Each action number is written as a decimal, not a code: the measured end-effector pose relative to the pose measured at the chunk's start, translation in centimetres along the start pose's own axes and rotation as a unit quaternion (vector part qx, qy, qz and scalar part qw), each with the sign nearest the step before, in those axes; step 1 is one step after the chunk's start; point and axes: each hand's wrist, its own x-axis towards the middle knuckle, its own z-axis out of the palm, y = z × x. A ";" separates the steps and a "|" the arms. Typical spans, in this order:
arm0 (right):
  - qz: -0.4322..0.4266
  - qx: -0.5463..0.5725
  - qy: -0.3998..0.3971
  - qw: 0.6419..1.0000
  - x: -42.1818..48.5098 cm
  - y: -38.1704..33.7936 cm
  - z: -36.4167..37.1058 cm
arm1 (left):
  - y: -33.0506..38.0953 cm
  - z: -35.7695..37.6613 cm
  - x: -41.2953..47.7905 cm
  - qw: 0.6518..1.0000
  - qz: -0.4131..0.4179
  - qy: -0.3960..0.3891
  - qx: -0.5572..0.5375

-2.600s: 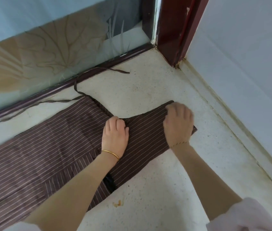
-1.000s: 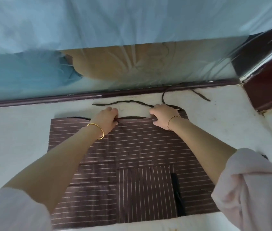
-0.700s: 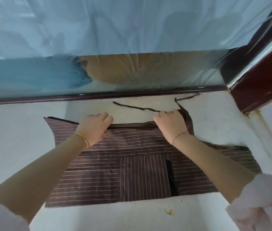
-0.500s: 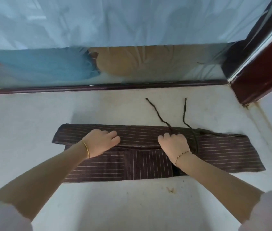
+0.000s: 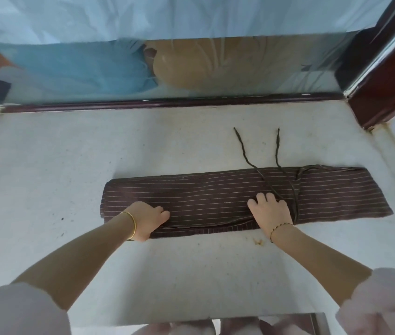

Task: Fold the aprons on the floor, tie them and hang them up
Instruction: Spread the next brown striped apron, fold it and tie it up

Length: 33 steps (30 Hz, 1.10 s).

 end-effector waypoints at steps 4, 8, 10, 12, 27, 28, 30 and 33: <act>0.016 0.015 0.005 1.000 0.3 -0.1 0.0 | -1.1 0.2 -0.5 0.997 -0.051 -0.044 0.031; 0.031 0.029 0.004 0.999 1.2 0.0 -0.6 | -2.6 0.2 -0.9 0.984 -0.170 0.002 0.054; 0.033 0.036 -0.004 0.999 1.8 0.2 -1.0 | -3.5 0.2 -1.3 0.975 -0.215 0.024 0.049; 0.034 0.037 -0.010 0.999 2.2 0.2 -1.2 | -4.3 0.3 -1.7 0.970 -0.234 0.017 0.059; -0.003 0.045 -0.012 0.999 2.5 1.6 -1.7 | -4.4 -3.1 0.2 0.945 -0.322 0.064 -0.013; -0.007 0.050 -0.007 0.999 2.4 1.7 -1.6 | -3.4 -4.3 1.0 0.952 -0.275 0.134 -0.024; -0.021 0.066 -0.002 0.998 2.1 2.0 -1.5 | -1.0 -6.5 3.3 0.963 -0.172 0.201 -0.054; -0.007 0.121 0.022 0.992 1.1 2.5 -1.5 | 3.2 -9.1 7.5 0.969 -0.094 0.209 -0.090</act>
